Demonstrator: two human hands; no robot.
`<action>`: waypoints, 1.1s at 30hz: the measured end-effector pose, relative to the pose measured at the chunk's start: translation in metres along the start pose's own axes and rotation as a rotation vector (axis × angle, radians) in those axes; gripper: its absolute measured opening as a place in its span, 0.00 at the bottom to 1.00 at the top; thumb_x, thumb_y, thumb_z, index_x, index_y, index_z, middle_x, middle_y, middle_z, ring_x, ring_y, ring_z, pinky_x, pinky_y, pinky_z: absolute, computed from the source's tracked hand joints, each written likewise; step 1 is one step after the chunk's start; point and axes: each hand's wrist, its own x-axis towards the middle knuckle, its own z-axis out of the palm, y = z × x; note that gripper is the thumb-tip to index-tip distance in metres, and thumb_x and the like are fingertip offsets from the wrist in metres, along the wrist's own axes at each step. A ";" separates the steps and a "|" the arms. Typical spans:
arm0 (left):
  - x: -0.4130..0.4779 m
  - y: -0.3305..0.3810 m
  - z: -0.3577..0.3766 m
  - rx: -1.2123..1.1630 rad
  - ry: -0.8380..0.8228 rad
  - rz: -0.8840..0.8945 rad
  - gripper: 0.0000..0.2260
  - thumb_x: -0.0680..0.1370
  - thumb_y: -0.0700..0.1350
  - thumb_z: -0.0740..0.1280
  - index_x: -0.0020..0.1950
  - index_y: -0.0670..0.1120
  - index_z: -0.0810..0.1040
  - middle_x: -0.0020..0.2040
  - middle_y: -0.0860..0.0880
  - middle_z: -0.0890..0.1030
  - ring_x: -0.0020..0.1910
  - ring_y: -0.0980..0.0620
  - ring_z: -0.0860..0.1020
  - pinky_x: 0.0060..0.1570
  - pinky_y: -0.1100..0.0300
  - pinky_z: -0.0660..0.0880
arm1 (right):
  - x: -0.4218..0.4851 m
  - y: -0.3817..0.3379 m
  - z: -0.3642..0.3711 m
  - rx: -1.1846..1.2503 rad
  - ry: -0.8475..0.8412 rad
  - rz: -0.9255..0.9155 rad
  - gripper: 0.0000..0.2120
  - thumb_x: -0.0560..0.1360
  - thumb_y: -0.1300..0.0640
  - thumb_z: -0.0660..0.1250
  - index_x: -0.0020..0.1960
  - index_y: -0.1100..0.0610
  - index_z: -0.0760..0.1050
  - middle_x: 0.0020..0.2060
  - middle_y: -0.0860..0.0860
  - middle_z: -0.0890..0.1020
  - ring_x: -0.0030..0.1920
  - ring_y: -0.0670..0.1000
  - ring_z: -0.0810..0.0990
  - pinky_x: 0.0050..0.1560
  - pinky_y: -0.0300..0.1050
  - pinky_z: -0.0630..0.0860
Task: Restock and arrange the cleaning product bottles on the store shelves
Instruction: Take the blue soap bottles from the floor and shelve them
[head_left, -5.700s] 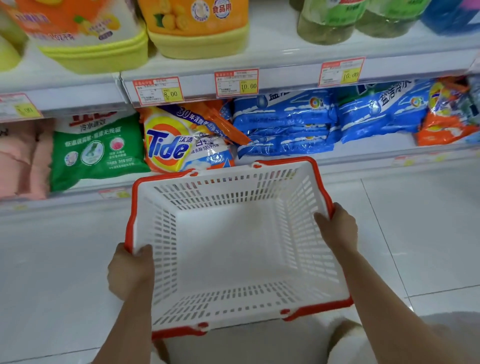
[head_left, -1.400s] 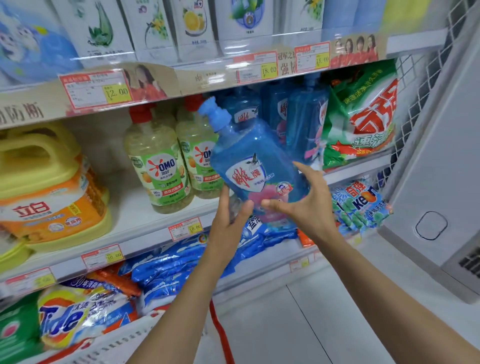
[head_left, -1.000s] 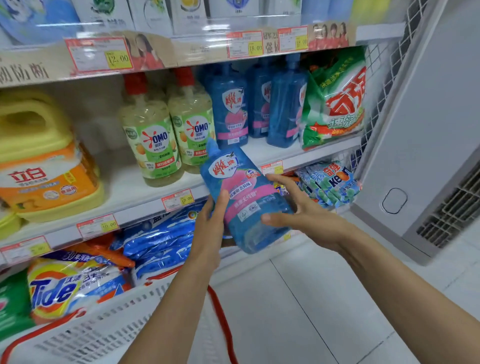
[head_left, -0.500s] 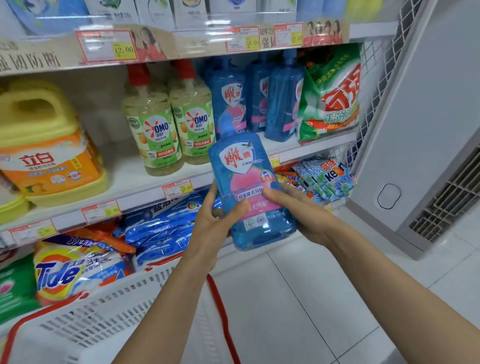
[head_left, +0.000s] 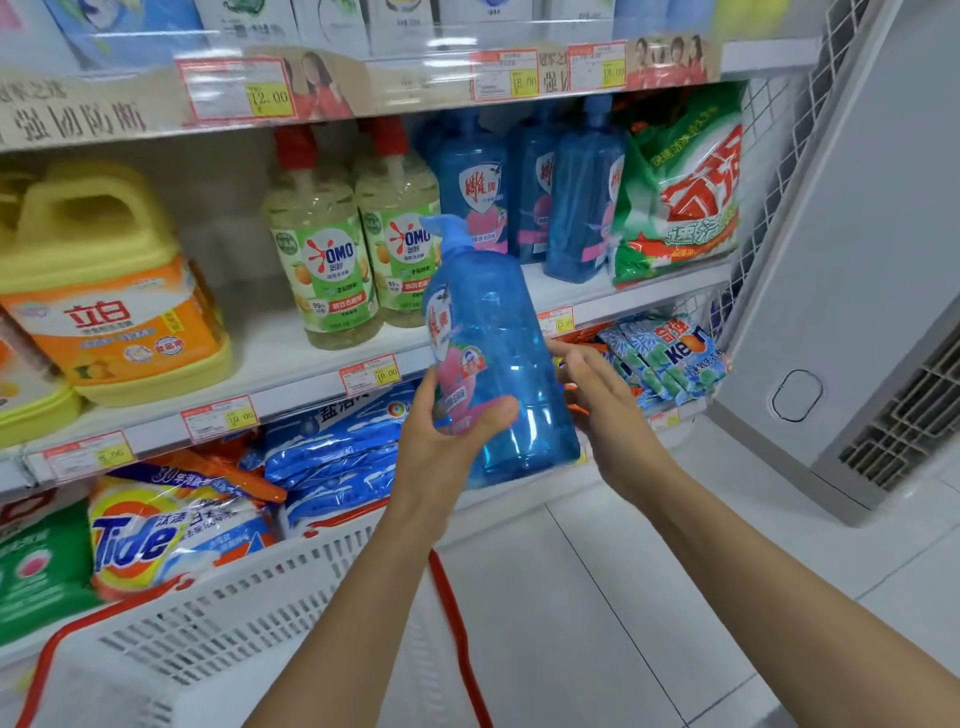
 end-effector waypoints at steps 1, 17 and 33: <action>0.000 0.000 -0.002 -0.073 -0.018 -0.034 0.41 0.59 0.54 0.83 0.69 0.59 0.72 0.60 0.54 0.81 0.52 0.58 0.82 0.49 0.60 0.81 | 0.004 0.001 -0.003 0.032 -0.033 0.034 0.17 0.82 0.45 0.61 0.66 0.53 0.73 0.54 0.50 0.83 0.53 0.48 0.81 0.58 0.50 0.76; 0.013 -0.006 0.022 0.054 -0.055 -0.122 0.26 0.66 0.57 0.73 0.63 0.52 0.76 0.55 0.54 0.82 0.47 0.59 0.83 0.39 0.64 0.78 | 0.014 0.020 -0.020 0.061 -0.026 0.134 0.33 0.67 0.41 0.72 0.69 0.46 0.69 0.56 0.54 0.81 0.54 0.52 0.84 0.48 0.47 0.82; 0.021 -0.015 0.024 -0.064 -0.119 -0.130 0.22 0.64 0.53 0.73 0.58 0.51 0.79 0.50 0.53 0.86 0.48 0.54 0.84 0.44 0.59 0.80 | 0.017 0.012 -0.025 0.200 -0.055 0.179 0.25 0.75 0.44 0.67 0.69 0.52 0.70 0.56 0.54 0.84 0.56 0.55 0.84 0.57 0.55 0.80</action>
